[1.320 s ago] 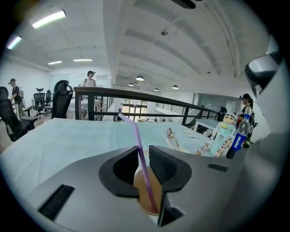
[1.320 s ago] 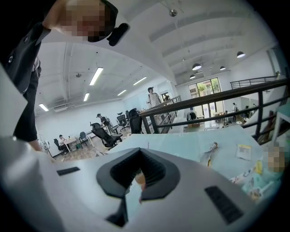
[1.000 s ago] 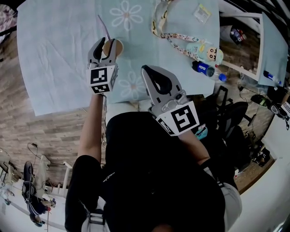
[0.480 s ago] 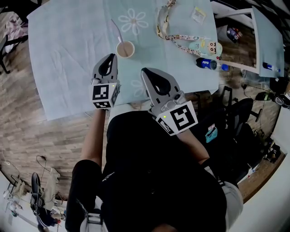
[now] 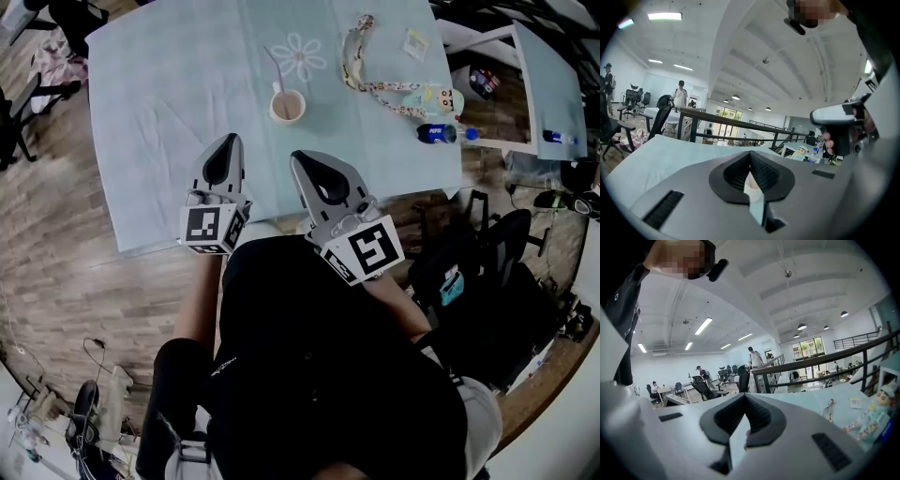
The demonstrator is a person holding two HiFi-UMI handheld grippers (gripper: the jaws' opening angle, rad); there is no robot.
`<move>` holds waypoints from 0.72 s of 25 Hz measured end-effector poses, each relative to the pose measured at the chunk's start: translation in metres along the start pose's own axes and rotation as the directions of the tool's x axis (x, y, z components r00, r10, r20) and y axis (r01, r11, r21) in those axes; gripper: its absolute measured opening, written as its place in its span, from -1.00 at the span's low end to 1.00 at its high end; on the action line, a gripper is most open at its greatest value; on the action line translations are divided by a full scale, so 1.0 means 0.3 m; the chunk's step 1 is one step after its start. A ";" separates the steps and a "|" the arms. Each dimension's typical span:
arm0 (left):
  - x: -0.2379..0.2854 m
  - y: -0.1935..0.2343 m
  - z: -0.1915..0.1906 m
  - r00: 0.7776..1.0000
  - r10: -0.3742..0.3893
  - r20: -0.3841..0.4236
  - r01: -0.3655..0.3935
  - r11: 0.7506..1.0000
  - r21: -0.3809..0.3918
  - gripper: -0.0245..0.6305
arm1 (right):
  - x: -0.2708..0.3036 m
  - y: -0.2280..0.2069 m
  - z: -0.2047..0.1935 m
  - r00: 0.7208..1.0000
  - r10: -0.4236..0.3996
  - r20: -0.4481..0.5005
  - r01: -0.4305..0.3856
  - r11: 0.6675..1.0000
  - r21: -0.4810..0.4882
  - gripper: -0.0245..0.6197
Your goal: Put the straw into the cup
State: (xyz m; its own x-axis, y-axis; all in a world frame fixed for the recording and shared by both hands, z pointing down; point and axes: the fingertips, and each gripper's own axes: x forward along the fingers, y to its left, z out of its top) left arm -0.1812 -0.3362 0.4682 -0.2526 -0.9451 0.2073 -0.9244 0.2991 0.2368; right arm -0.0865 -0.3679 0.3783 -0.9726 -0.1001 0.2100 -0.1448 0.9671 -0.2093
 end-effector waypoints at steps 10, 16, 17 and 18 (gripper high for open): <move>-0.187 -0.076 0.267 0.985 -0.101 0.136 0.092 0.993 0.072 -0.88 | -0.024 0.111 0.106 0.993 -0.042 0.108 0.045 0.998 -0.034 -0.90; -0.226 -0.177 0.373 0.957 -0.221 0.188 0.199 0.972 0.127 -0.88 | -0.038 0.150 0.151 0.986 -0.065 0.155 0.073 0.996 -0.044 -0.90; -0.232 -0.191 0.388 0.952 -0.235 0.197 0.211 0.968 0.138 -0.88 | -0.039 0.157 0.158 0.985 -0.066 0.161 0.074 0.996 -0.047 -0.90; -0.239 -0.205 0.405 0.945 -0.250 0.209 0.221 0.963 0.152 -0.88 | -0.039 0.164 0.165 0.984 -0.065 0.167 0.074 0.996 -0.049 -0.90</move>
State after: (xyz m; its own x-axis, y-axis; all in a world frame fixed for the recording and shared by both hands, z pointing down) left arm -0.1410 -0.3028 0.3234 -0.0675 -0.9958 -0.0617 -0.9897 0.0590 0.1301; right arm -0.0911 -0.3307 0.3183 -0.9778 -0.2006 0.0609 -0.2075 0.9672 -0.1463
